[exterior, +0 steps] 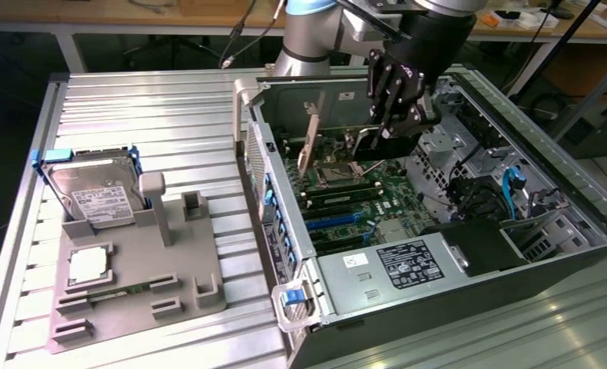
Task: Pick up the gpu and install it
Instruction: 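Insert the gpu into the slot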
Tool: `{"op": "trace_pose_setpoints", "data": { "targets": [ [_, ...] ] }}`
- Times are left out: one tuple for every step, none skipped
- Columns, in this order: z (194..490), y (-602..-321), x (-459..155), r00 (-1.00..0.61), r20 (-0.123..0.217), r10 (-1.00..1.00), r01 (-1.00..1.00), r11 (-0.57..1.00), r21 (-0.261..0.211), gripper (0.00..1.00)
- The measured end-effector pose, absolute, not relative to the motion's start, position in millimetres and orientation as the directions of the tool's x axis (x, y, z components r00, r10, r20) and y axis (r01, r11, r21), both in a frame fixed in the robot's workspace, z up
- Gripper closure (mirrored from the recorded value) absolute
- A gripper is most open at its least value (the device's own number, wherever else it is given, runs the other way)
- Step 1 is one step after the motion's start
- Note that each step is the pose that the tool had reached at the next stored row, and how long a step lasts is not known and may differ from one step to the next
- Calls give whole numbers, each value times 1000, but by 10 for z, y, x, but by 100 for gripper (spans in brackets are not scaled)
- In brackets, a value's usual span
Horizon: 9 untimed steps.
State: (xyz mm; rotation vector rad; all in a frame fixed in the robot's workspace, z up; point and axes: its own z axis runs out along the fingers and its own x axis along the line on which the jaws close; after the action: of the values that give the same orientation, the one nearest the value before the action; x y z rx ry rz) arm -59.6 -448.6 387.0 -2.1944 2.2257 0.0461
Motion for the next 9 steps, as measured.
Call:
{"op": "trace_pose_setpoints", "data": {
  "targets": [
    [3859, -4476, -596, -14, -32, -999, -1000, 14, 10, 73],
    [3850, -4469, -596, -14, -32, -999, -1000, 14, 10, 73],
    [3842, -4462, -596, -14, -32, -999, -1000, 14, 10, 73],
    [3833, -4455, -596, -14, -32, -999, -1000, 14, 10, 73],
    [3825, -4449, -596, -14, -32, -999, -1000, 13, 10, 73],
    [3815, -4443, -596, -14, -32, -999, -1000, 13, 10, 73],
    [3797, -4433, -596, -13, -32, -999, -1000, 13, 10, 73],
    [3787, -4429, -596, -13, -32, -999, -1000, 12, 9, 73],
    [3779, -4426, -596, -12, -32, -999, -1000, 12, 9, 73]
  ]
}}
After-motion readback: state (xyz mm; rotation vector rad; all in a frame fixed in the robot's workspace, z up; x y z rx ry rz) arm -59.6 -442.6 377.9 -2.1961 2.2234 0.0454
